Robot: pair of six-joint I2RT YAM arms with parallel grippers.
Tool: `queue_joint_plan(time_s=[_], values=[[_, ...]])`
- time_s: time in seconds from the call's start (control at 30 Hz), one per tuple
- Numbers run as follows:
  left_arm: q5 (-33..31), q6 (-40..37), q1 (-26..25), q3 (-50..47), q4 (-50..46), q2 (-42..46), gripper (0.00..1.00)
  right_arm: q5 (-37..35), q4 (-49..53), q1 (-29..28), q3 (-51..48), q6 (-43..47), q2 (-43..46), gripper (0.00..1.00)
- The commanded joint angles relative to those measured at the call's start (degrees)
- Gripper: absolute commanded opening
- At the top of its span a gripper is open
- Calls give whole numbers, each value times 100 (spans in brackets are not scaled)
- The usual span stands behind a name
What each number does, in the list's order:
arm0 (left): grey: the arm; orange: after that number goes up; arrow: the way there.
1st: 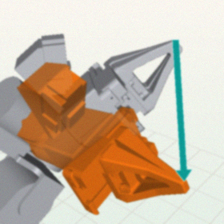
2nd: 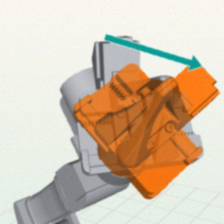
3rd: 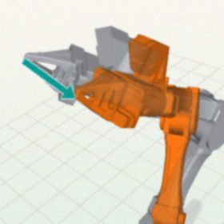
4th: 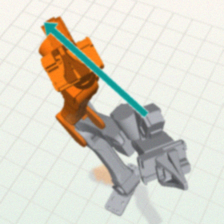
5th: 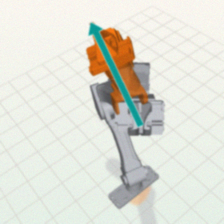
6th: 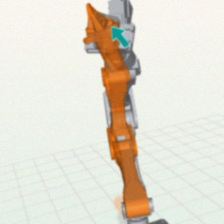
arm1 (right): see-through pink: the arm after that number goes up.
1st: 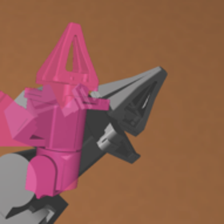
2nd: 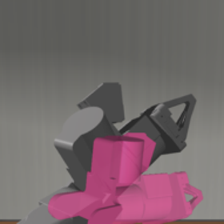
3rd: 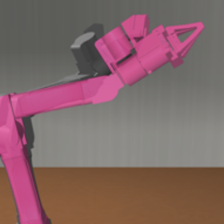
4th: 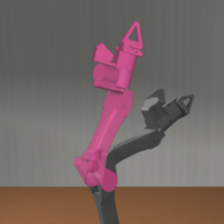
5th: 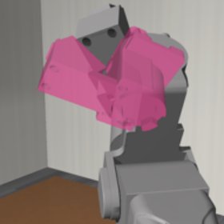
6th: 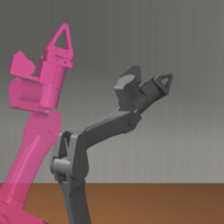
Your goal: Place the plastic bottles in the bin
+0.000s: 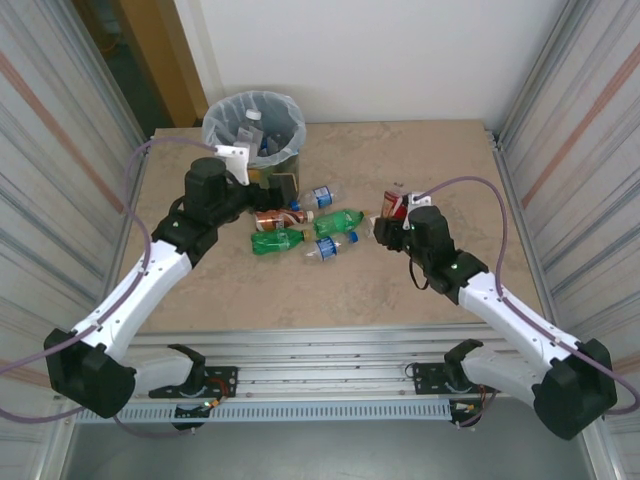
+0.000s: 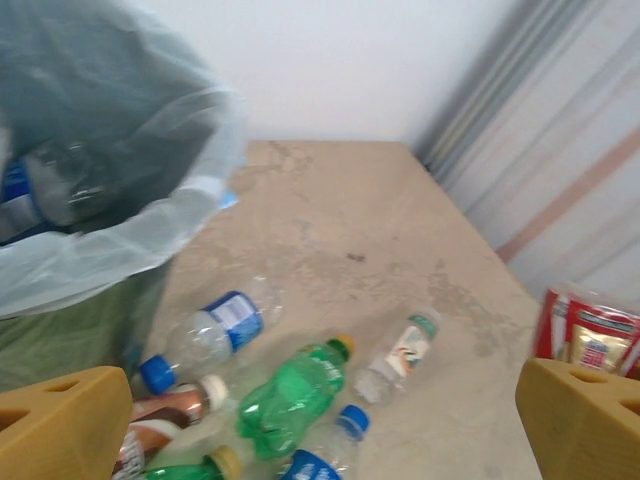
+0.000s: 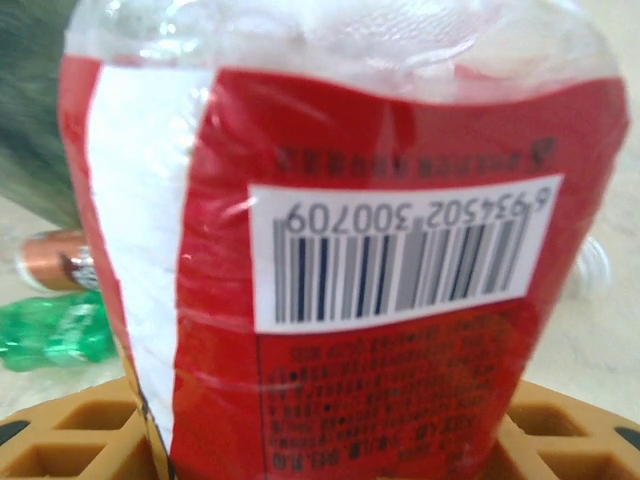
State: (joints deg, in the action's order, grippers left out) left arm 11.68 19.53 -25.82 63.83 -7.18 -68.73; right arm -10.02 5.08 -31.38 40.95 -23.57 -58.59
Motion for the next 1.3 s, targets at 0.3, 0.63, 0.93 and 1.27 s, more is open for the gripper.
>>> queue_joint_plan(time_s=[0.3,0.63,0.93,1.27], values=[[1570,-482,-786,1135,-129,-775,99,328,-833,-638,272,1077,271,37],[1981,-560,-1065,1221,240,-1345,99,534,-851,-845,449,1206,242,37],[2652,-327,-1106,1168,857,-1614,99,589,-797,-910,528,1215,278,37],[2629,-476,-1276,1398,648,-1958,99,666,-817,-975,638,1249,225,38]])
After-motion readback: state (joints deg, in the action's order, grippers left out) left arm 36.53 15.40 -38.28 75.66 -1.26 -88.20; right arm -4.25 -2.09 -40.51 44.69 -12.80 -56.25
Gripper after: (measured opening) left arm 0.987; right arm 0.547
